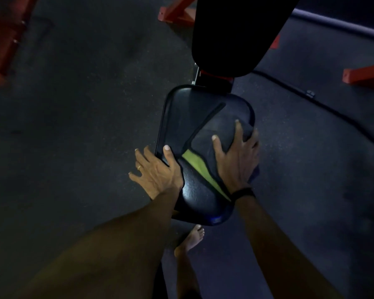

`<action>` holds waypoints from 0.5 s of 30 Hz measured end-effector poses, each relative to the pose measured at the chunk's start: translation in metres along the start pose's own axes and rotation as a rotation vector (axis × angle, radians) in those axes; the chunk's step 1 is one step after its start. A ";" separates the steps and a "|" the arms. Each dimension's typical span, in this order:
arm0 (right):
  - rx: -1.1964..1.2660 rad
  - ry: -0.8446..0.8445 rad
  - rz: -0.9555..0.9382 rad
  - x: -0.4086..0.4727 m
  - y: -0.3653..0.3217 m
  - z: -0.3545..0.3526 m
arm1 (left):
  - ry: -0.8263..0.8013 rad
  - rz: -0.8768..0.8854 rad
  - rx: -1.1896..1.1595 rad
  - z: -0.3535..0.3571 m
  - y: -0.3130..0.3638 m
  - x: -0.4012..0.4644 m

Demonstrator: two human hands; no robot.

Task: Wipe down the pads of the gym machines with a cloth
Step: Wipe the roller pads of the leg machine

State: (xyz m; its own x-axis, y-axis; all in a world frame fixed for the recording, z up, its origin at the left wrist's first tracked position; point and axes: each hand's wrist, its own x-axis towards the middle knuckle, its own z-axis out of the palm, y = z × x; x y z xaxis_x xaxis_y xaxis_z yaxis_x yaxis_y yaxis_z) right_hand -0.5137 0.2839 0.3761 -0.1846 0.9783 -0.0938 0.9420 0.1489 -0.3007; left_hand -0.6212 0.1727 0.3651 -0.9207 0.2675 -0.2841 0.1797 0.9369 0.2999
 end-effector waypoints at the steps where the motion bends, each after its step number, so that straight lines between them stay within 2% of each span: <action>1: 0.042 -0.024 0.029 0.018 -0.004 0.002 | 0.002 -0.001 0.001 0.000 0.001 0.000; 6: 0.077 -0.049 0.128 0.101 -0.016 0.004 | 0.005 0.006 0.014 0.002 0.000 0.001; 9: 0.087 -0.072 0.114 0.113 -0.016 0.004 | -0.002 0.007 0.023 0.001 0.000 0.001; 13: 0.178 0.058 0.077 0.055 0.002 0.004 | -0.003 0.016 0.025 0.001 0.000 0.001; 15: 0.252 0.061 0.073 0.001 0.013 0.002 | 0.001 0.012 0.026 0.001 0.000 0.001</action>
State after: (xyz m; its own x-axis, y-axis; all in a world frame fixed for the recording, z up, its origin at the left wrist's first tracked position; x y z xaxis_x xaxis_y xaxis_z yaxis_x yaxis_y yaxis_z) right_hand -0.5022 0.2866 0.3699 -0.0939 0.9932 -0.0688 0.8512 0.0443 -0.5229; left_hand -0.6221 0.1733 0.3636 -0.9186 0.2790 -0.2800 0.1998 0.9390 0.2801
